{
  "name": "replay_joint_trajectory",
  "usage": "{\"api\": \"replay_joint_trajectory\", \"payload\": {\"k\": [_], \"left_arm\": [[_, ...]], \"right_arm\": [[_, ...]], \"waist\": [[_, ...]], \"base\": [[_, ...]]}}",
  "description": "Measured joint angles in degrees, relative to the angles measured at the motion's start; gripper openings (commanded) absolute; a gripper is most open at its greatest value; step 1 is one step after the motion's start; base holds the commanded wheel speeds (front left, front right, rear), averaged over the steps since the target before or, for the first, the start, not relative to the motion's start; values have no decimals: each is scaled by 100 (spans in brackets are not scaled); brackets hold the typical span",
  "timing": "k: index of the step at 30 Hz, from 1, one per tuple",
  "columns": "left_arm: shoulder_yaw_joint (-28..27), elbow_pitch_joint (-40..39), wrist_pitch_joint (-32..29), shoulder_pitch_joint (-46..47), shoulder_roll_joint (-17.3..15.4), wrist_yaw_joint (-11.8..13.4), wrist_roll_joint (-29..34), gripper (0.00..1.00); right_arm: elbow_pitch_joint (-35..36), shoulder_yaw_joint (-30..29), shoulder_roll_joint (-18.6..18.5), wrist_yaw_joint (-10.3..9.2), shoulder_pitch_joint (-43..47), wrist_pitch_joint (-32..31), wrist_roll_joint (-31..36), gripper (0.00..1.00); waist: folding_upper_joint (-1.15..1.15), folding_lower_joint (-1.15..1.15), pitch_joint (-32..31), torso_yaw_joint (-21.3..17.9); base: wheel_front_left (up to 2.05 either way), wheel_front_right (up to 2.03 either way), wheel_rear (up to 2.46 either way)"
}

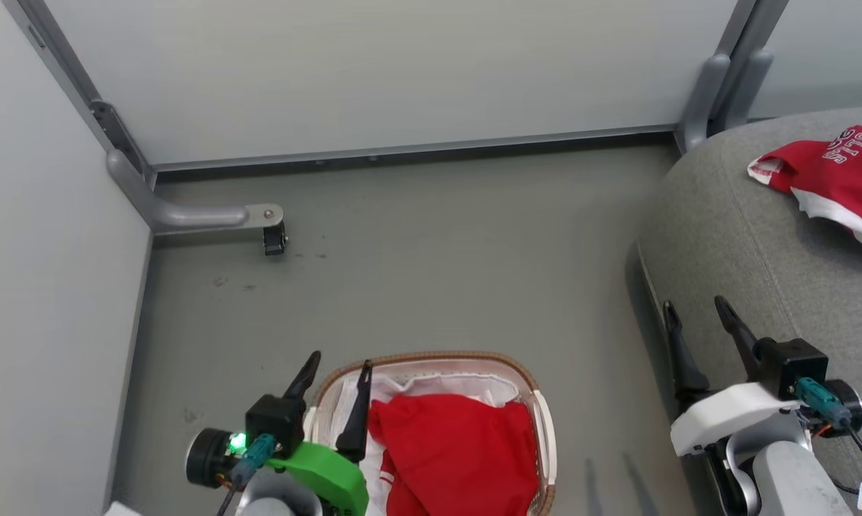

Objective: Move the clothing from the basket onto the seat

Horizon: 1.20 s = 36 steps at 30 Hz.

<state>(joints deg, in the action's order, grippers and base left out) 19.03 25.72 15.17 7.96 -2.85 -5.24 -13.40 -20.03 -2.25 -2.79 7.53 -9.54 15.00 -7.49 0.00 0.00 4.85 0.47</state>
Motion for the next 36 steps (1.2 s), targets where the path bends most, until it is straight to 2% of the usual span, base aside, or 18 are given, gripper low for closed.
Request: {"api": "replay_joint_trajectory", "payload": {"k": [10,17,21,29,36], "left_arm": [[1251,1546,-24,1471,13,-134,141,100],[1953,2639,-141,2288,20,-176,76,100],[2139,3091,-282,2601,19,-181,-74,100],[2438,3890,-342,3261,22,-191,3,100],[2499,4356,-361,3598,16,-208,-74,100]], "right_arm": [[307,45,-4,0,-664,1,110,100],[552,261,-8,0,-1143,0,-68,100],[699,391,-9,0,-1303,0,-200,100],[1063,508,-11,0,-1605,0,-419,100],[1308,608,-10,0,-1735,0,-570,100]], "waist": [[0,1,1002,-222],[0,1,1831,-560],[0,1,2300,-773],[0,2,3244,-1187],[0,2,3942,-1510]], "base": [[0,0,0],[0,0,0],[0,0,0],[0,0,0],[0,0,0]]}}
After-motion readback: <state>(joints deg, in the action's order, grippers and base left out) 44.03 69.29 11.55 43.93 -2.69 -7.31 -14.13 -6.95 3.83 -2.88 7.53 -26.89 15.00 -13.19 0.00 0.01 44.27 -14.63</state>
